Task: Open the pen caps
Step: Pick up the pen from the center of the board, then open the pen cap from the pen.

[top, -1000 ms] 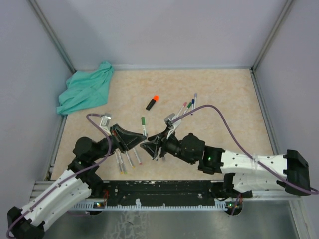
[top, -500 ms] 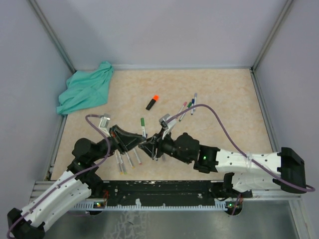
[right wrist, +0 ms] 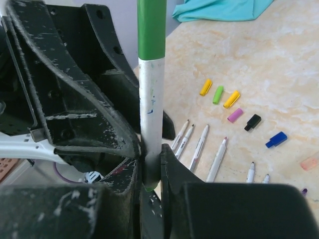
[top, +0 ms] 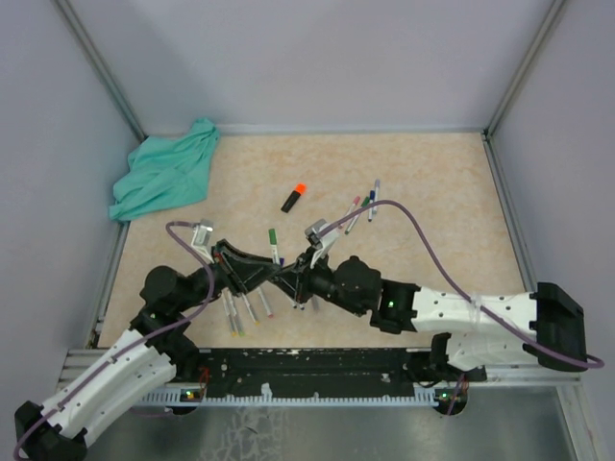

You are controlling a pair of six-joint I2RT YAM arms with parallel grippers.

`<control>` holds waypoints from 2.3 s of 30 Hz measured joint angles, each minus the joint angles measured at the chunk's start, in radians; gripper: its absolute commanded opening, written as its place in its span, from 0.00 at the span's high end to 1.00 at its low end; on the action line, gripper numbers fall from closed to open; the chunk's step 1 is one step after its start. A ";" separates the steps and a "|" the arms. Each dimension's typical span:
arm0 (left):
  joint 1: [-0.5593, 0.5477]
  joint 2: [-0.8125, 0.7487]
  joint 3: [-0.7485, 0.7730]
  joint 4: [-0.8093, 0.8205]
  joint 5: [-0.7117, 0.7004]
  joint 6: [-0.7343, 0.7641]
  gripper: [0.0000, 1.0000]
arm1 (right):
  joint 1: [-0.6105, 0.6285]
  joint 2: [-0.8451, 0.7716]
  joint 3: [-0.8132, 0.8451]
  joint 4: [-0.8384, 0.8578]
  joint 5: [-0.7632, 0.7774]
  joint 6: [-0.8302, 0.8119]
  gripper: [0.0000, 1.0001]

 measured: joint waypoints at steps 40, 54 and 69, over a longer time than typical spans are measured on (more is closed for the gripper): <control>0.190 0.441 0.485 -0.318 -0.226 0.596 0.14 | -0.187 0.373 -0.147 0.634 0.032 -0.121 1.00; 0.253 0.623 0.508 -0.306 0.169 0.523 0.32 | -0.229 0.367 -0.187 0.653 -0.003 -0.102 1.00; 0.254 0.696 0.543 -0.319 0.313 0.508 0.88 | -0.231 0.372 -0.184 0.666 -0.049 -0.091 1.00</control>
